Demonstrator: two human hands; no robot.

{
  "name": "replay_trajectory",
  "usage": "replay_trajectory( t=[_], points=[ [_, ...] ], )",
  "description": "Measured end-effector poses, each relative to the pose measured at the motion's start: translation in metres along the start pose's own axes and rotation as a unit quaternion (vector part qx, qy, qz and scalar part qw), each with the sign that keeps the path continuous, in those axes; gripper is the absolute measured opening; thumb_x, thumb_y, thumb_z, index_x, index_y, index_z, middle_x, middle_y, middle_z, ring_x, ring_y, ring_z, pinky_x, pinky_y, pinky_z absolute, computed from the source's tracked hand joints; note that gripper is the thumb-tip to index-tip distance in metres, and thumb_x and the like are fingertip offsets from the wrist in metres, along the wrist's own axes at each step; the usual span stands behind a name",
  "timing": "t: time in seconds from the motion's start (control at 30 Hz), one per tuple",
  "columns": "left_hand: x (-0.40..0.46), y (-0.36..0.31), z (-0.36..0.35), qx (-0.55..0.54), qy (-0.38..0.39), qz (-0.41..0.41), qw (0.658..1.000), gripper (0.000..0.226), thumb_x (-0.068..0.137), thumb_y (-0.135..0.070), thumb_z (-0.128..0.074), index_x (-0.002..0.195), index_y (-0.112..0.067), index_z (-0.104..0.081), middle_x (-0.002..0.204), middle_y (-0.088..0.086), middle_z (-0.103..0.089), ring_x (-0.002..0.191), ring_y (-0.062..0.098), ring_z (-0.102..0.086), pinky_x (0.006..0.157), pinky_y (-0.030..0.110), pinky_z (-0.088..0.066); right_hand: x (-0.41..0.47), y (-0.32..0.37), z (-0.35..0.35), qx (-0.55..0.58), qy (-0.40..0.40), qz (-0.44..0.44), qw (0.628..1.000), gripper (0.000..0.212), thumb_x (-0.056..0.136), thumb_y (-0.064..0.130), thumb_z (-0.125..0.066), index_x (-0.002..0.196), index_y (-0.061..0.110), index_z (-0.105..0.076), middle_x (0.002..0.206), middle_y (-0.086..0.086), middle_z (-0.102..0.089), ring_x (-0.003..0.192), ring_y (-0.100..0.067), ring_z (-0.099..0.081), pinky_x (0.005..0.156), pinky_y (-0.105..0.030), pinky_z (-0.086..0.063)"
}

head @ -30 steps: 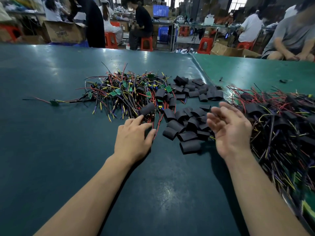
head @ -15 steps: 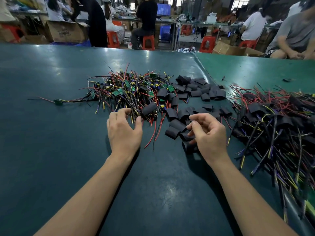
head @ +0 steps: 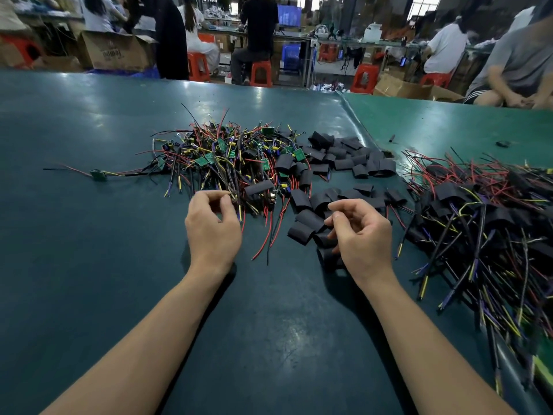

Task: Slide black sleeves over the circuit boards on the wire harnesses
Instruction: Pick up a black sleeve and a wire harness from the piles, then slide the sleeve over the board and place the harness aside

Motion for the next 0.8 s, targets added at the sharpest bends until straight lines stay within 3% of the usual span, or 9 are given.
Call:
replay_trajectory(
  t=[0.13,0.2,0.27,0.3,0.4,0.5,0.63,0.7,0.8],
  points=[
    [-0.013,-0.021,0.002,-0.064,0.013,-0.106,0.992,0.006,0.095,-0.016,-0.043,0.095,-0.017,-0.049,0.101,0.001,-0.065,0.078,0.006,-0.058,0.068,0.013,-0.043,0.001,0.0,0.001,-0.005,-0.008,0.002,1.0,0.024,0.086,0.012,-0.057,0.08,0.033,-0.067,0.071,0.008,-0.069,0.058,-0.015,-0.062,0.049,-0.04,-0.054],
    [-0.018,-0.022,-0.002,-0.085,0.056,-0.122,0.987,0.008,0.096,-0.015,-0.038,0.094,-0.021,-0.042,0.089,-0.005,-0.072,0.07,0.001,-0.061,0.065,0.011,-0.042,0.001,0.001,0.001,-0.015,-0.008,0.004,1.0,0.025,0.087,0.01,-0.058,0.081,0.033,-0.067,0.07,0.009,-0.069,0.058,-0.015,-0.062,0.05,-0.04,-0.055],
    [-0.017,-0.018,-0.01,-0.068,0.101,-0.101,0.987,0.014,0.099,-0.018,-0.04,0.091,-0.029,-0.041,0.076,-0.007,-0.072,0.068,0.006,-0.065,0.063,0.018,-0.05,0.0,0.002,0.002,-0.027,-0.008,0.01,1.0,0.026,0.088,0.008,-0.059,0.082,0.031,-0.067,0.07,0.009,-0.069,0.058,-0.017,-0.062,0.051,-0.04,-0.055],
    [-0.016,-0.014,-0.012,-0.052,0.111,-0.084,0.989,0.015,0.099,-0.018,-0.045,0.09,-0.03,-0.045,0.076,-0.006,-0.071,0.069,0.011,-0.066,0.064,0.027,-0.055,-0.002,0.002,0.002,-0.036,-0.008,0.016,0.999,0.026,0.088,0.007,-0.059,0.082,0.031,-0.067,0.069,0.009,-0.069,0.059,-0.019,-0.062,0.052,-0.039,-0.056],
    [-0.009,-0.008,-0.005,0.034,0.056,-0.075,0.995,0.007,0.096,-0.017,-0.055,0.09,-0.019,-0.056,0.088,0.001,-0.066,0.081,0.021,-0.062,0.077,0.043,-0.052,-0.007,0.009,0.002,-0.068,-0.013,0.055,0.996,0.02,0.088,0.006,-0.06,0.087,0.024,-0.068,0.07,0.009,-0.067,0.061,-0.015,-0.062,0.055,-0.033,-0.053],
    [-0.005,0.001,-0.005,0.123,0.039,-0.045,0.991,0.011,0.093,-0.019,-0.057,0.098,-0.014,-0.066,0.107,0.004,-0.062,0.105,0.025,-0.056,0.095,0.044,-0.044,-0.011,0.016,0.008,-0.085,-0.047,0.091,0.991,0.015,0.088,0.006,-0.059,0.092,0.015,-0.07,0.073,0.004,-0.068,0.062,-0.013,-0.063,0.057,-0.033,-0.052],
    [0.0,0.01,-0.017,0.111,0.1,0.002,0.989,0.027,0.097,-0.019,-0.052,0.119,-0.011,-0.066,0.122,0.007,-0.062,0.115,0.022,-0.057,0.103,0.041,-0.043,-0.012,0.019,0.011,-0.092,-0.066,0.102,0.988,0.015,0.086,0.004,-0.059,0.091,0.012,-0.071,0.075,0.002,-0.068,0.066,-0.015,-0.065,0.058,-0.036,-0.054],
    [0.004,0.013,-0.019,0.119,0.103,0.021,0.987,0.026,0.097,-0.022,-0.049,0.113,-0.014,-0.069,0.119,0.007,-0.063,0.113,0.023,-0.057,0.102,0.04,-0.044,-0.011,0.016,0.014,-0.094,-0.075,0.089,0.989,0.015,0.086,0.003,-0.058,0.09,0.011,-0.071,0.076,0.001,-0.069,0.068,-0.018,-0.066,0.06,-0.039,-0.055],
    [0.021,0.02,-0.018,0.141,0.096,0.062,0.983,0.024,0.097,-0.032,-0.049,0.092,-0.019,-0.069,0.096,0.003,-0.067,0.097,0.025,-0.059,0.083,0.03,-0.042,-0.007,0.007,0.015,-0.141,-0.083,0.044,0.986,0.014,0.088,0.007,-0.058,0.092,0.011,-0.071,0.078,-0.003,-0.069,0.074,-0.025,-0.064,0.07,-0.045,-0.054]
  ],
)
Point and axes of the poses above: each hand's wrist, its own x-axis towards the middle knuckle, its own z-axis out of the back of the hand, y = z × x, the point moved 8 cm from there along x, towards the middle knuckle
